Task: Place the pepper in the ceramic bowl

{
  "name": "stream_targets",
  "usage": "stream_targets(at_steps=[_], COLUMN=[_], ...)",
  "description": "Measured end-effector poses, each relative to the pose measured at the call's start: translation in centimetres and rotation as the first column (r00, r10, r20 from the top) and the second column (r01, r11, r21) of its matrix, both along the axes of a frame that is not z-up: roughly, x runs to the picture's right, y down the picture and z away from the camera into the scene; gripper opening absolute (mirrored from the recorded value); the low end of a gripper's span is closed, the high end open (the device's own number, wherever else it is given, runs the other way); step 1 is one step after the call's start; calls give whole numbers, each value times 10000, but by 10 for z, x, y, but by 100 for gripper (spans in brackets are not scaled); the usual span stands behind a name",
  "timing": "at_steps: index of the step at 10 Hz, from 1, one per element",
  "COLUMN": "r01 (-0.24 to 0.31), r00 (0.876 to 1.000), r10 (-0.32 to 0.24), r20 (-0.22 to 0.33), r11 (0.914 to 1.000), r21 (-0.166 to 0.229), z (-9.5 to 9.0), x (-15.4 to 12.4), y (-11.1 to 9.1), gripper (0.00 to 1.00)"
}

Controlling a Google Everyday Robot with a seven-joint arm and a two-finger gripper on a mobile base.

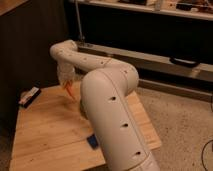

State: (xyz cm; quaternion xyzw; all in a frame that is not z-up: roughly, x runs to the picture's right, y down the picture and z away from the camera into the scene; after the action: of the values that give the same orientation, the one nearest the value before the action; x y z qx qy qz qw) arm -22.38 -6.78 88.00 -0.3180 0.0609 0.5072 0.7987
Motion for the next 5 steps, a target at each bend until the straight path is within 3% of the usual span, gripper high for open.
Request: stream_targets(at_steps=[3, 5], r01=[-560, -748], r00=[9931, 9775], r10=[537, 684], r20=[1047, 1996], r11=[9982, 9969], r21=[192, 246], z=[19, 24], x=[31, 58], y=[-46, -67], gripper=[0, 0])
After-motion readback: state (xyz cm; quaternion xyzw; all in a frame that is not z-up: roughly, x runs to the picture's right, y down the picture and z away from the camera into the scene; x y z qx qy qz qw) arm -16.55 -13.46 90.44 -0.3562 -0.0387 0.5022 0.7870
